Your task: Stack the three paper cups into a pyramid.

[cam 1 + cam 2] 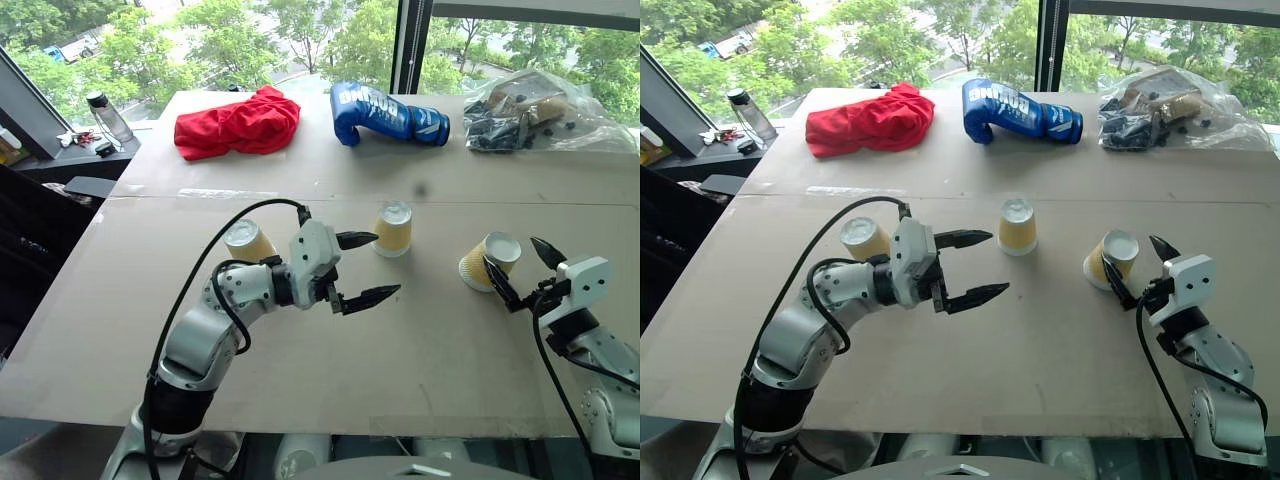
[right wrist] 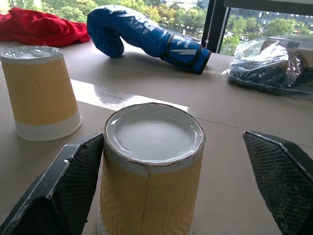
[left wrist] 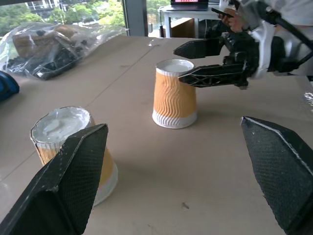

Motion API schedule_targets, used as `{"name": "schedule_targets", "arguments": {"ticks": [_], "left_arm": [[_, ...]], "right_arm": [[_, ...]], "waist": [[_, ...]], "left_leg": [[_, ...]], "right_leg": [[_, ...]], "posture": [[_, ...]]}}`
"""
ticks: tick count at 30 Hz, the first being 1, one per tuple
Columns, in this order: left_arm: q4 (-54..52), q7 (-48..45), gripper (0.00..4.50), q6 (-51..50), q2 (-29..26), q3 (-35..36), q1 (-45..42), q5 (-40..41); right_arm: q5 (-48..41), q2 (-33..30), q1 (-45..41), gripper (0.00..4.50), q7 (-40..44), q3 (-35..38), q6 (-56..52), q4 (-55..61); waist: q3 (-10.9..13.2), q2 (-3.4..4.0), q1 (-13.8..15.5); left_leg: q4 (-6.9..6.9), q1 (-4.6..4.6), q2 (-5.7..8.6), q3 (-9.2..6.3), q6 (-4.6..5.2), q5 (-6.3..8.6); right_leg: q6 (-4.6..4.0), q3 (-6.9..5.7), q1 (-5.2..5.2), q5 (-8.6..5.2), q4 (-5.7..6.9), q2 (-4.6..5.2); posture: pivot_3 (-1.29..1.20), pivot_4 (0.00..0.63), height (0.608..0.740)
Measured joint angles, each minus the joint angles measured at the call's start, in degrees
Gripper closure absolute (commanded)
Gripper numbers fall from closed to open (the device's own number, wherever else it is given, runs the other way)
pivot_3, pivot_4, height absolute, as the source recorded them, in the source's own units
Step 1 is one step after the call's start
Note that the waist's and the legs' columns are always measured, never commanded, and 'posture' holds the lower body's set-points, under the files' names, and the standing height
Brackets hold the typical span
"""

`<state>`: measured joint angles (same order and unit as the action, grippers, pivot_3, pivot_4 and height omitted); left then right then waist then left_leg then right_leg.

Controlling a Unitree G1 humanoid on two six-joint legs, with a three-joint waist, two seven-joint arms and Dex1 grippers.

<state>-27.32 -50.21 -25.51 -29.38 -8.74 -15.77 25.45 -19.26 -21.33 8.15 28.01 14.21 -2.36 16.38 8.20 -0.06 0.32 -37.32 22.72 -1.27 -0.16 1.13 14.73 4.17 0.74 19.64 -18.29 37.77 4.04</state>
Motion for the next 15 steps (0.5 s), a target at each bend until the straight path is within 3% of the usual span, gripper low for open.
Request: {"name": "schedule_targets", "arguments": {"ticks": [8, 10, 11, 15], "left_arm": [[-4.34, 0.86, 0.04, -6.78, -1.09, 1.63, 0.17, 7.50], [-4.62, 1.33, 0.00, -7.11, -1.81, 1.90, 0.31, 7.74], [-4.66, 1.35, 0.00, -7.13, -1.85, 1.95, 0.32, 7.75], [-5.21, 1.81, 0.00, -7.15, -2.83, 2.56, 1.88, 7.94]], "right_arm": [[-1.17, 1.11, -1.09, 0.00, 0.50, -1.05, -1.19, -1.18], [-1.35, 1.17, -1.37, 0.62, 0.54, -1.04, -1.19, -1.40], [-1.37, 1.19, -1.40, 0.73, 0.54, -1.04, -1.19, -1.43], [-1.27, 1.35, -1.93, 2.41, 0.93, -1.51, -0.50, -2.01]], "waist": [[0.01, -0.02, -0.38], [0.01, -0.02, -0.55], [0.01, -0.02, -0.59], [0.02, -0.01, -0.91]], "left_leg": [[0.00, 0.01, 0.00, 0.00, 0.01, 0.00], [0.00, 0.01, 0.00, 0.01, 0.01, 0.00], [0.00, 0.01, 0.00, 0.01, 0.01, 0.00], [0.01, 0.01, 0.00, 0.00, 0.01, 0.00]], "right_leg": [[0.00, 0.01, 0.00, 0.00, 0.01, -0.01], [0.00, 0.02, 0.01, 0.00, 0.00, -0.01], [0.00, 0.02, 0.00, 0.00, 0.00, -0.01], [0.00, 0.03, 0.01, 0.00, 0.00, -0.01]], "posture": [[0.00, 0.150, 0.740], [0.00, 0.150, 0.740], [0.00, 0.150, 0.740], [0.00, 0.150, 0.740]]}}
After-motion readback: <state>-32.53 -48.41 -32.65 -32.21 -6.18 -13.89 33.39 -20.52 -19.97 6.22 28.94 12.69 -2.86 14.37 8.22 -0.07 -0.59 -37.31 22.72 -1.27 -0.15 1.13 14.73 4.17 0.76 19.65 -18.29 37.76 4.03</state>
